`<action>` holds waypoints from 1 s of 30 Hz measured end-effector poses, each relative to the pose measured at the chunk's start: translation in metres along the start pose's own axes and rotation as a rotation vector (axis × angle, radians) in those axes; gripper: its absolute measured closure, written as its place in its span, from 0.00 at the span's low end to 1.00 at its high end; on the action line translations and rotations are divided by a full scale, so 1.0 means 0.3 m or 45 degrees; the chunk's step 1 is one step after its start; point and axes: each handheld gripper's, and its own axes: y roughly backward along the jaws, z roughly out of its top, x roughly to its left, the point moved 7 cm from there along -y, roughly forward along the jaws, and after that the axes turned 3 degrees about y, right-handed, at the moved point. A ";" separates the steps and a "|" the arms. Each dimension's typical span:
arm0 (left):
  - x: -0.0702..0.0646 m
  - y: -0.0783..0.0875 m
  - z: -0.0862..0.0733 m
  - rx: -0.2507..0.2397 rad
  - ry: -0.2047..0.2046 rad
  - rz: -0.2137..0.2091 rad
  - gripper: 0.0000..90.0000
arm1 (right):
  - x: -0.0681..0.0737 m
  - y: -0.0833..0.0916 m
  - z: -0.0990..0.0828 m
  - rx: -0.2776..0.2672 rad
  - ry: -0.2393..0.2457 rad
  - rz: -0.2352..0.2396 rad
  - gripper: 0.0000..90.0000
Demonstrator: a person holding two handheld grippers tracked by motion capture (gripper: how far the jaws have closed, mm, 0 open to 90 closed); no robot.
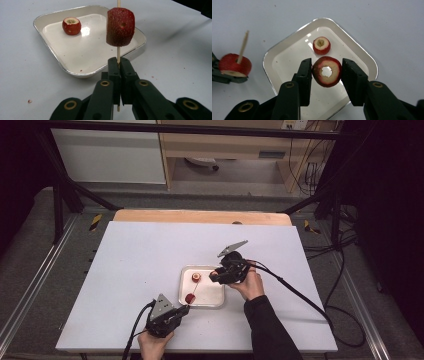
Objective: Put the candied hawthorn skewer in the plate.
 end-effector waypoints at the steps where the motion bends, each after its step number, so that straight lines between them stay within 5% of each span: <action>1: -0.003 -0.001 0.001 -0.002 -0.003 0.000 0.98 | 0.002 0.011 0.001 -0.035 -0.013 0.003 0.69; 18: -0.067 -0.028 0.026 -0.032 0.015 -0.039 0.98 | 0.043 0.159 0.004 -0.578 -0.208 0.040 0.69; 30: -0.109 -0.058 0.040 -0.050 0.081 -0.051 0.98 | 0.059 0.174 0.028 -0.806 -0.294 0.013 0.69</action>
